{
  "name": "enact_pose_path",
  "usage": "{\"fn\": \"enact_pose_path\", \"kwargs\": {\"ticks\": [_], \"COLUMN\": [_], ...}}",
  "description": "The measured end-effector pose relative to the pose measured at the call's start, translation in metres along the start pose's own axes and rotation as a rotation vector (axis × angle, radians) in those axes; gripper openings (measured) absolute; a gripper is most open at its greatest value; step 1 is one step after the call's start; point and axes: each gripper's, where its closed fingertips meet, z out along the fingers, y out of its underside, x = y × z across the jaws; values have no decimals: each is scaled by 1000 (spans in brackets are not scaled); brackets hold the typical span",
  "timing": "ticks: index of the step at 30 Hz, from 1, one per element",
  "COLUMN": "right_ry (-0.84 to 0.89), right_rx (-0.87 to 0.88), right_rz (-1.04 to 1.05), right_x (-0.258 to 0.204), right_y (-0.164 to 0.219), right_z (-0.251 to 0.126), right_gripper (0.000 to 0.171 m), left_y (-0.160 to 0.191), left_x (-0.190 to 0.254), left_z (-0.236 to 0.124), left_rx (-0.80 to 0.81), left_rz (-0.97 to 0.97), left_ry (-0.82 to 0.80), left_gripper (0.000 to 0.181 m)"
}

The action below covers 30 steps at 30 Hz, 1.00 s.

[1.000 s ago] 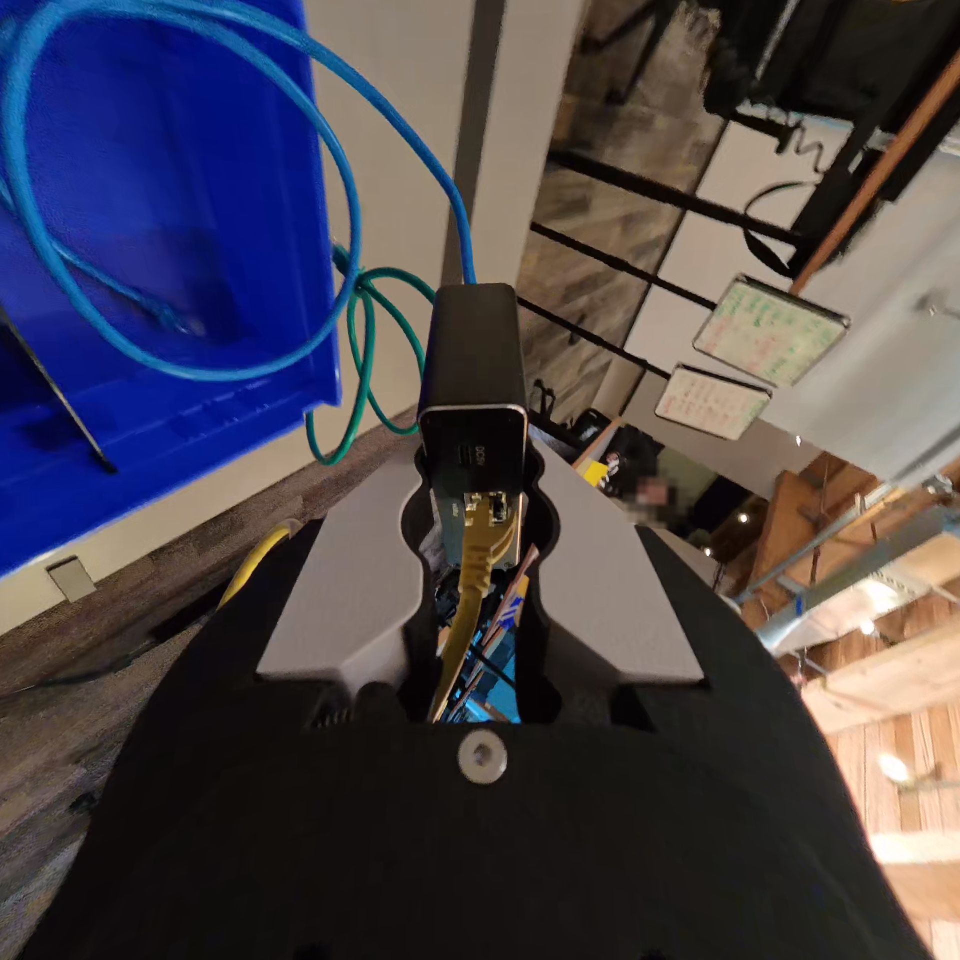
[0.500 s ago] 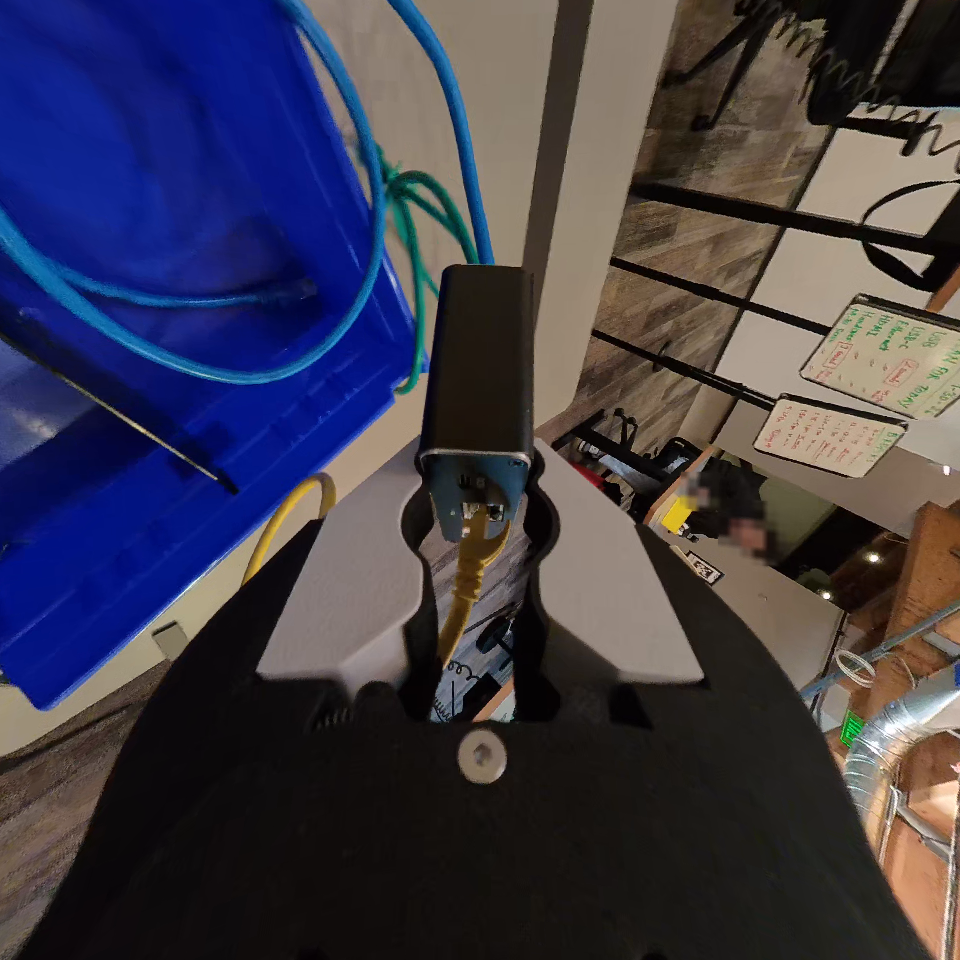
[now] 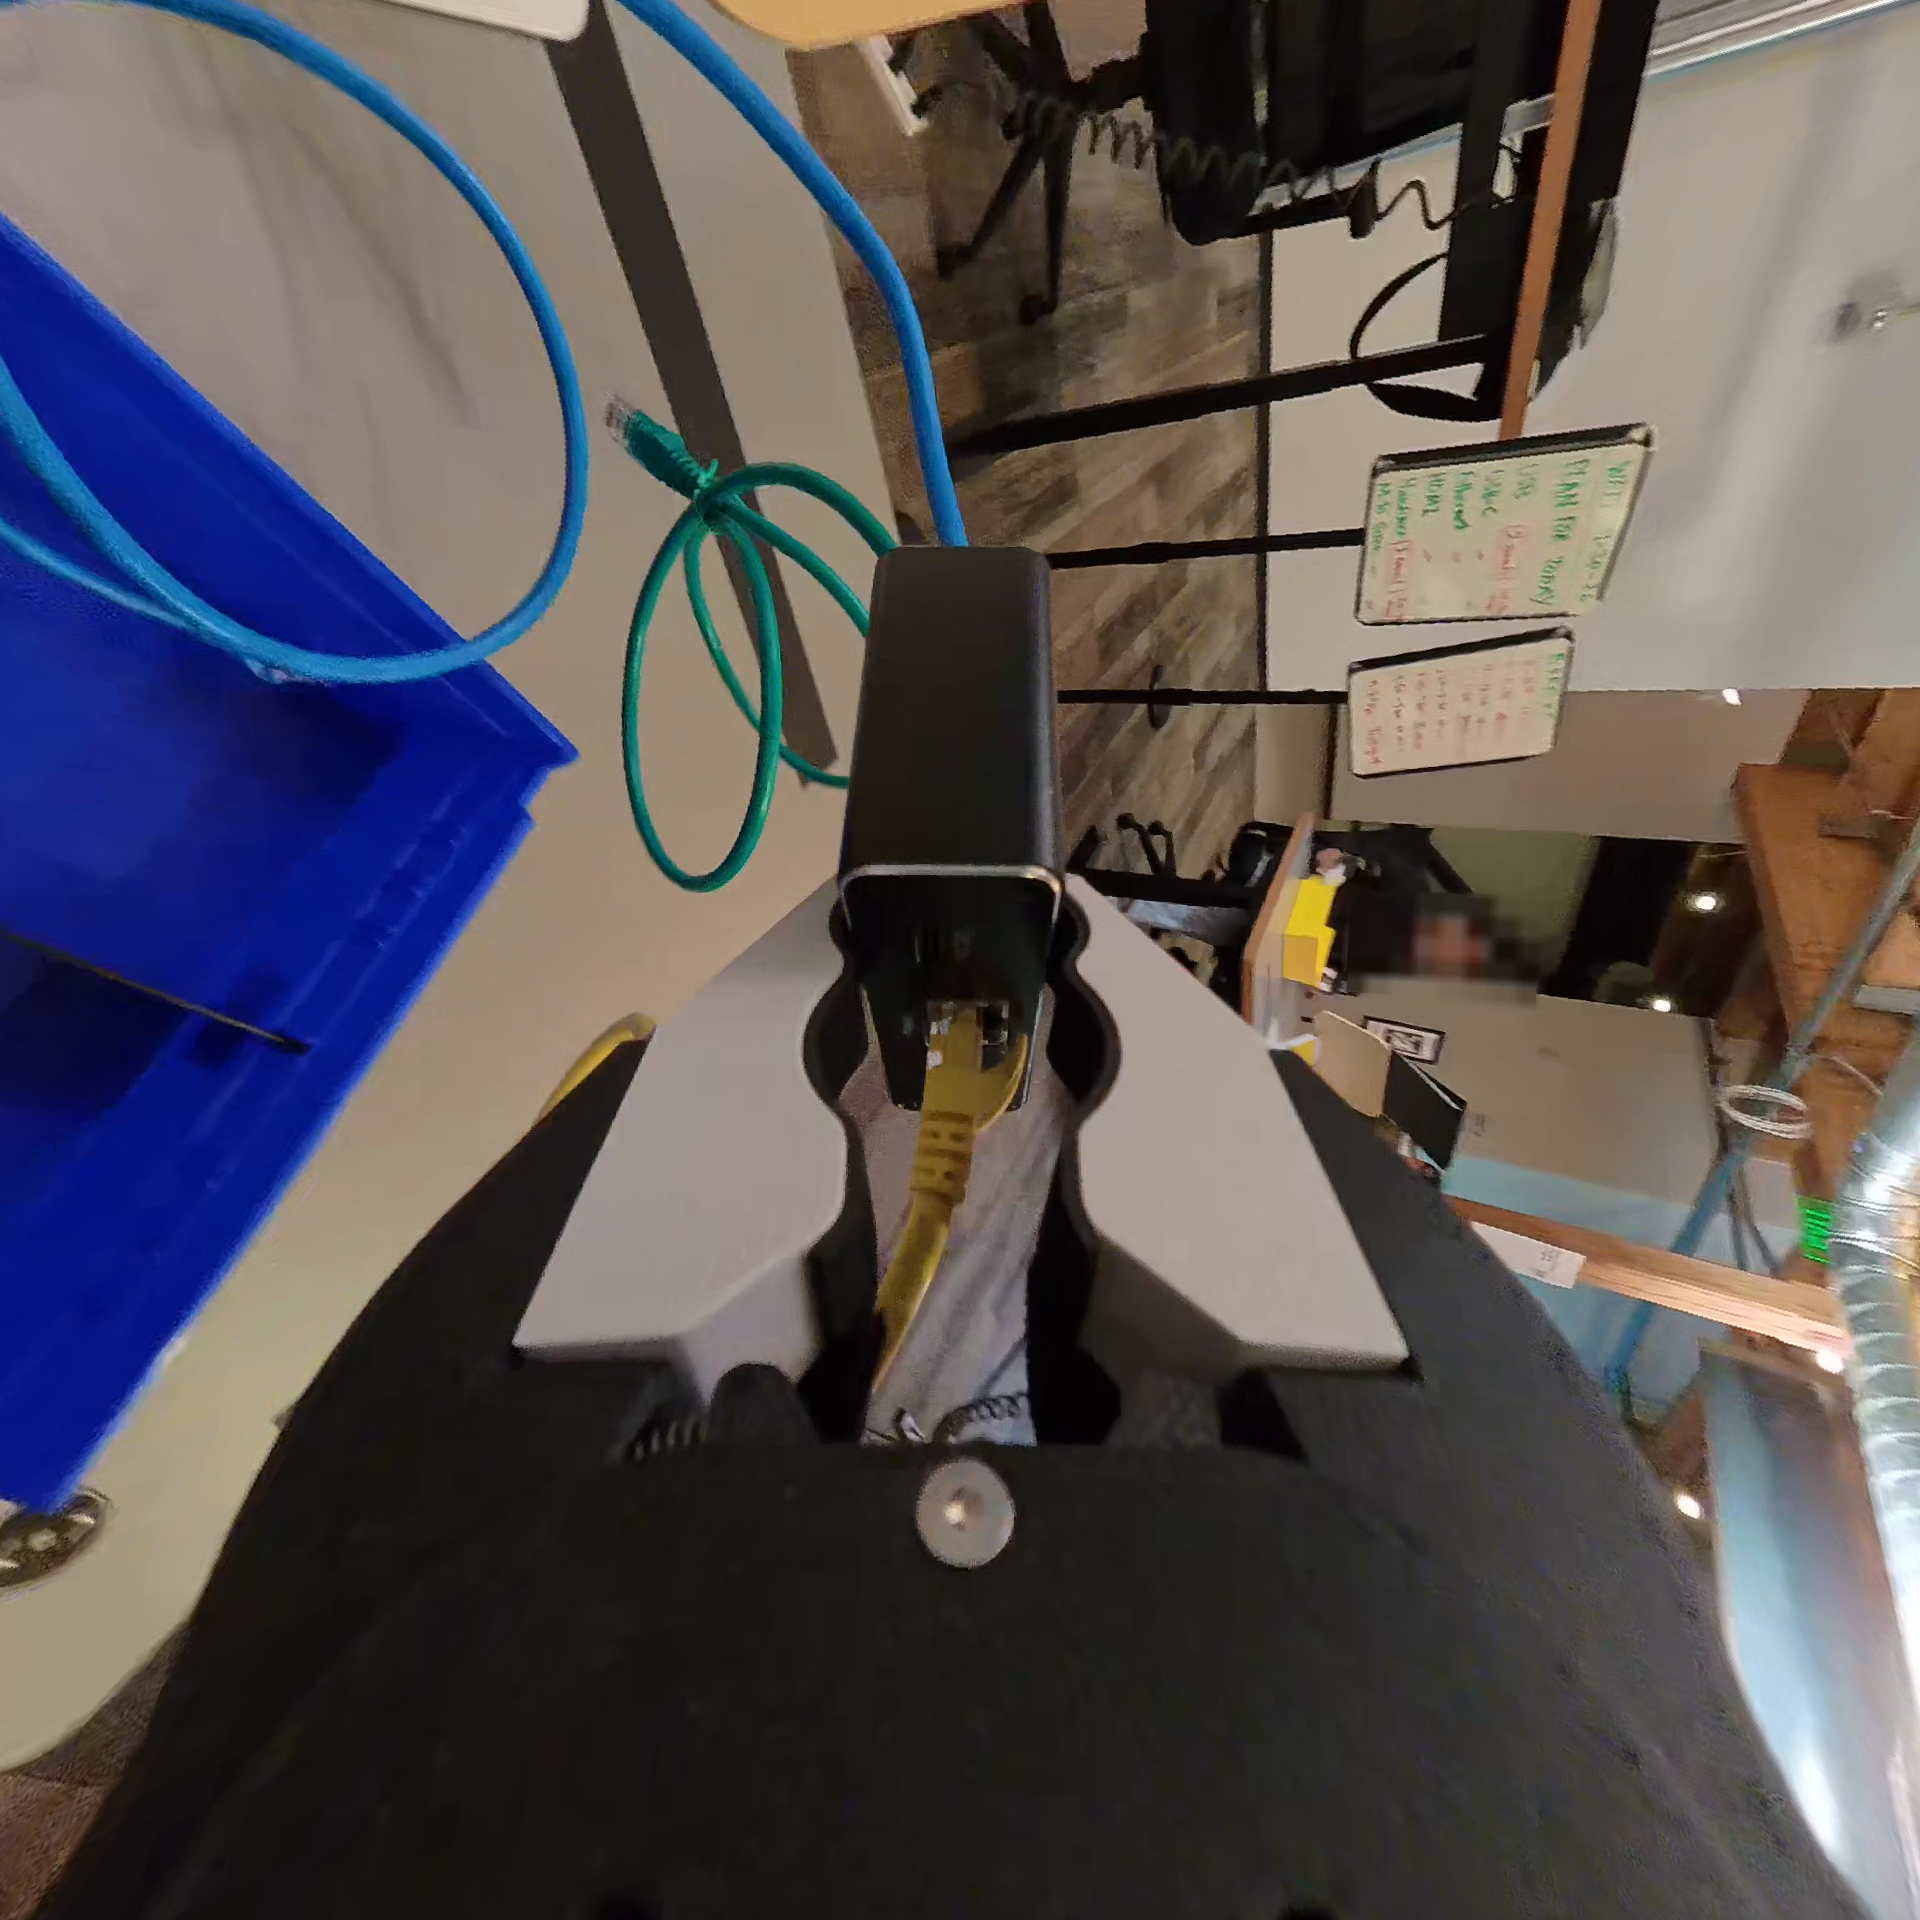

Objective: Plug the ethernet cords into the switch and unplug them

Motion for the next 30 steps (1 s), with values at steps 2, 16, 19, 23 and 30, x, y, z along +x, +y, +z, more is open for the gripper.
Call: {"fn": "enact_pose_path", "kwargs": {"ticks": [2,16,19,23,30], "right_ry": [24,-313,-431,-578,-751], "right_rx": [-24,-146,-136,-107,-15], "right_rz": [-48,-735,-797,-847,-839], "right_x": [14,-49,-82,-119,-167], "right_y": [6,-32,-45,-61,-79], "right_z": [-13,-30,-8,17,59], "right_gripper": [29,29,28,29,30], "left_y": [0,-7,-7,-6,-4], "left_x": [1,18,20,21,23], "left_z": [1,7,5,5,6], "left_rx": [2,33,37,40,41], "left_rz": [-4,-4,2,1,-2], "left_ry": [5,51,58,64,76], "left_gripper": [49,49,49,49,49]}}
